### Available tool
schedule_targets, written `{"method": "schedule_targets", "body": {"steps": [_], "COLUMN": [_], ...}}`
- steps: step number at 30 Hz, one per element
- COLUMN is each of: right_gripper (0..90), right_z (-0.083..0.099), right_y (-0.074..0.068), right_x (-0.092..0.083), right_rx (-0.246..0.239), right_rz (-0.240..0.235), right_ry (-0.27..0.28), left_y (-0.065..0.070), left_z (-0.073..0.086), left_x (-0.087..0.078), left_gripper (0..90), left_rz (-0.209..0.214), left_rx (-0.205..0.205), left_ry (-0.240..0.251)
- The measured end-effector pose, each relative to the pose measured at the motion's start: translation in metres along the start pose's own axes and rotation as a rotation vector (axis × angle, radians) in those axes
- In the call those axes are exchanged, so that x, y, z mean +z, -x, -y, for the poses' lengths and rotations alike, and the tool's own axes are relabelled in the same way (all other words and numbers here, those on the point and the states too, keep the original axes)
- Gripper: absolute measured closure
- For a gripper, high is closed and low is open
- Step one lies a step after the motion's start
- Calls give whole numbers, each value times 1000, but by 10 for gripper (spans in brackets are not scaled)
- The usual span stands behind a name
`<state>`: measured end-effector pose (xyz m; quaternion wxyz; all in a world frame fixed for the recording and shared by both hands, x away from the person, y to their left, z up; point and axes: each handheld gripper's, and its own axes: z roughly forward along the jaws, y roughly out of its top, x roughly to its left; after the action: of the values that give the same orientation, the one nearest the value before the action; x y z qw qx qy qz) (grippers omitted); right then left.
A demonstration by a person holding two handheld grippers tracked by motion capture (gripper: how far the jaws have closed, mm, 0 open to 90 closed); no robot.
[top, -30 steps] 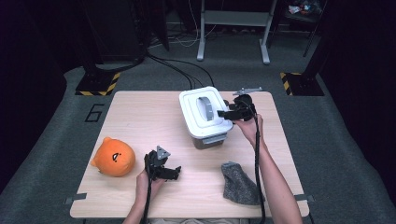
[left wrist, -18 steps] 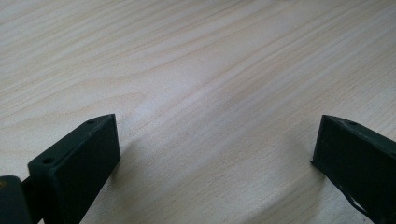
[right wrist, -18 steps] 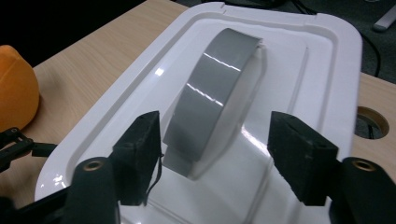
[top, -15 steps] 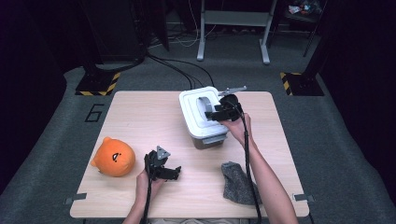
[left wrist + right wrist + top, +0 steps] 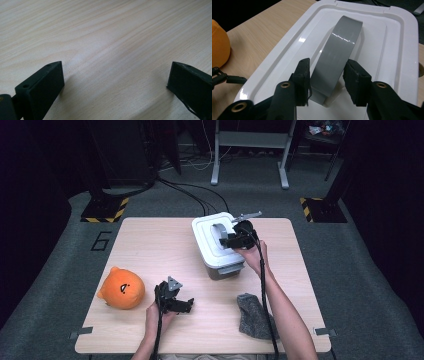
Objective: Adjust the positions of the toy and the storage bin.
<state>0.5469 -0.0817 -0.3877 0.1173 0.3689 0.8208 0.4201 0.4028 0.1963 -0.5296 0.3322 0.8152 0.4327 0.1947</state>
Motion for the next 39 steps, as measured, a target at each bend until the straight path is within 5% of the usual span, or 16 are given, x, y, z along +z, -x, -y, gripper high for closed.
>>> {"method": "schedule_targets", "body": {"steps": [10, 15, 16, 19, 33, 39], "right_gripper": [584, 464, 472, 511, 656, 668], "right_z": [1, -4, -7, -10, -8, -7], "right_y": [5, -2, -5, -7, -7, -12], "right_x": [-7, -9, -7, -4, -5, -6], "right_rx": [-22, -41, -69, -81, -77, -38], "right_rz": [-38, 35, 82, 123, 116, 109], "right_ry": [-40, -3, 9, 6, 3, 1], "left_y": [0, 0, 0, 0, 0, 0], "left_z": [0, 0, 0, 0, 0, 0], "left_x": [0, 0, 0, 0, 0, 0], "left_gripper": [3, 3, 3, 3, 3, 3], "left_rz": [6, 6, 5, 5, 5, 5], "left_rx": [0, 0, 1, 2, 2, 2], "left_ry": [-5, -5, -5, -5, -6, -5]}}
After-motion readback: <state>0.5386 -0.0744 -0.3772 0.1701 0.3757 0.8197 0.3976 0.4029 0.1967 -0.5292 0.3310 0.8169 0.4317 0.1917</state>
